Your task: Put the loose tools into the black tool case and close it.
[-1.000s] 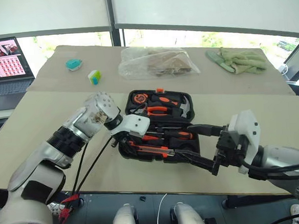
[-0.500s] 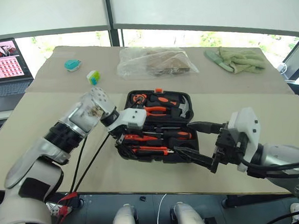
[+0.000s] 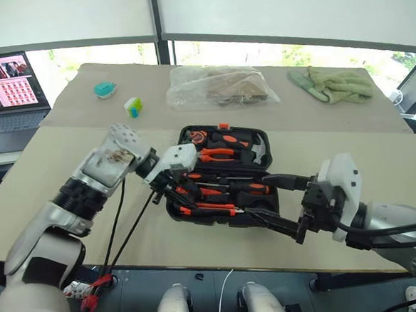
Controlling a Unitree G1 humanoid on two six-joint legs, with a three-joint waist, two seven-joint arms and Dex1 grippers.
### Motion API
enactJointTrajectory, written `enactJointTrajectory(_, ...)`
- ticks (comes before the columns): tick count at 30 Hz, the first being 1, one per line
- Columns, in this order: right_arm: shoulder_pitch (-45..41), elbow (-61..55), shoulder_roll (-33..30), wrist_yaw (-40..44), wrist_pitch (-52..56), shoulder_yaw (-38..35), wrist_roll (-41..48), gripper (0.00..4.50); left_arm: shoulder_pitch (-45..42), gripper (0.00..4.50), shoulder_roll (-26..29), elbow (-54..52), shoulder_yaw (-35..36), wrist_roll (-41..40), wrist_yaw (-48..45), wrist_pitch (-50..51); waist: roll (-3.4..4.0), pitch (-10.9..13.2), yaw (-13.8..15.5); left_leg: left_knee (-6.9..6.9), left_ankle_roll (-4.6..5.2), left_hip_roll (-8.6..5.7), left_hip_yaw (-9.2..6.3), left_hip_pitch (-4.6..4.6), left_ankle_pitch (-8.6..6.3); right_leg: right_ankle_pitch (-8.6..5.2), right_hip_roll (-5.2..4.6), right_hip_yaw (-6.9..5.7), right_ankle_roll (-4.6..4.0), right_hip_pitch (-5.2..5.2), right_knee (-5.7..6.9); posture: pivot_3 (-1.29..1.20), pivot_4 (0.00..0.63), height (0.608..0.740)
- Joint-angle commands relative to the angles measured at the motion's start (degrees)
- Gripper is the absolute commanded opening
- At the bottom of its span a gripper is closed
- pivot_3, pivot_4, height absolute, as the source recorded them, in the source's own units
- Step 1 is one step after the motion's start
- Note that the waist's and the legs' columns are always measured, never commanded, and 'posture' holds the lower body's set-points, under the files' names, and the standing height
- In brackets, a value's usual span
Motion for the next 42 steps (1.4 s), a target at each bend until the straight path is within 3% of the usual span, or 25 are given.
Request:
enactJointTrajectory(1,0.8,-0.8,-0.4,1.0,-1.8,-1.1,-1.2,4.50,0.5,0.21,-0.9,-0.6,1.2,3.7,0.5,-4.2,0.00,0.0,0.1,0.00,0.00,0.00,0.00,0.00,0.00,0.00,0.00,0.00,0.00,0.00,0.00,0.00,0.150,0.740)
enactJointTrajectory(8,3.1,-1.1,-0.4,2.2,-2.4,-2.0,-2.6,4.50,2.6,0.06,-3.8,-0.1,0.9,8.3,1.7,-6.1,0.00,0.0,0.3,0.01,0.00,0.00,0.00,0.00,0.00,0.00,0.00,0.00,0.00,0.01,0.01,0.00,0.150,0.740)
enactJointTrajectory(23,2.1,-0.1,0.4,1.6,-2.0,-1.4,-2.9,4.50,7.1,0.06,-3.7,3.4,-0.9,17.4,2.1,-17.0,0.07,-0.1,0.2,-0.02,0.00,0.03,0.00,0.22,0.00,0.00,0.02,0.01,-0.01,0.18,0.01,0.00,0.150,0.740)
enactJointTrajectory(30,6.0,-0.8,-1.0,2.5,-2.3,-4.0,-5.0,4.50,4.7,0.06,-6.8,3.4,7.7,10.1,2.9,-11.4,0.19,-0.2,0.4,0.03,0.00,0.02,0.00,0.30,0.00,0.00,0.01,0.00,-0.01,0.31,0.01,0.00,0.150,0.740)
enactJointTrajectory(35,19.6,0.5,1.1,4.8,-4.1,-16.6,-8.1,4.50,4.4,0.06,-7.6,0.9,18.0,0.5,4.7,-3.1,0.17,-0.2,0.5,0.03,0.01,-0.03,-0.07,-0.05,0.00,-0.03,-0.02,-0.03,0.05,0.04,-0.01,0.00,0.150,0.740)
enactJointTrajectory(38,31.3,4.6,4.4,10.4,-5.1,-31.1,-8.7,4.50,5.7,0.71,-3.1,-5.1,21.5,-8.8,-0.3,6.5,0.19,-0.1,0.4,0.01,0.01,-0.04,-0.10,-0.03,0.00,-0.03,-0.01,-0.06,0.06,0.06,0.00,0.00,0.150,0.740)
enactJointTrajectory(42,42.0,10.1,7.5,17.3,-7.3,-44.8,-9.2,4.50,6.9,2.09,-3.6,-7.0,25.2,-10.4,3.8,7.9,0.29,-0.2,0.5,0.00,0.01,-0.02,-0.10,0.15,0.00,-0.05,-0.01,-0.07,0.06,0.20,0.00,0.00,0.150,0.740)
